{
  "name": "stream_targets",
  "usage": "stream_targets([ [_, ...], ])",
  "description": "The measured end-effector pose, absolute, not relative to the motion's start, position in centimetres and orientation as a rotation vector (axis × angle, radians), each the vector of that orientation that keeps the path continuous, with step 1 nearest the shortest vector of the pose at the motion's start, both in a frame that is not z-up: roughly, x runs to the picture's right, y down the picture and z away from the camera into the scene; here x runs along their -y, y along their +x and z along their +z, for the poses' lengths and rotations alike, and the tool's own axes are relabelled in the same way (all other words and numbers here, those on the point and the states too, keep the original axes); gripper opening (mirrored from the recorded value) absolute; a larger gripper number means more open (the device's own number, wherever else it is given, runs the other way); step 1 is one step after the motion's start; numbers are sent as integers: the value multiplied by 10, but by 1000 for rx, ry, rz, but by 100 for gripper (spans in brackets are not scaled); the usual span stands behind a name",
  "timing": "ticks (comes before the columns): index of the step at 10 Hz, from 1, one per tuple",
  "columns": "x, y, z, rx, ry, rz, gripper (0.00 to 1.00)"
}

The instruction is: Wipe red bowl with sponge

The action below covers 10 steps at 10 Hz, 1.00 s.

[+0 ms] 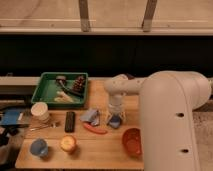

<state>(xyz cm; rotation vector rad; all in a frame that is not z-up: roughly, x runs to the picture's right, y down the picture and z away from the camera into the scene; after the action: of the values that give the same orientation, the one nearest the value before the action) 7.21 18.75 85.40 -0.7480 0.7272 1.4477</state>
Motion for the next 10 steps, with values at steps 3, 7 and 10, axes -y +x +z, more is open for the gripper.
stream_targets([
  [3,-176,74,850,-685,-748,1460,2],
  [7,-121,83,821,-565,-702,1493,0],
  [10,-68,100,795,-450,-664,1532,0],
])
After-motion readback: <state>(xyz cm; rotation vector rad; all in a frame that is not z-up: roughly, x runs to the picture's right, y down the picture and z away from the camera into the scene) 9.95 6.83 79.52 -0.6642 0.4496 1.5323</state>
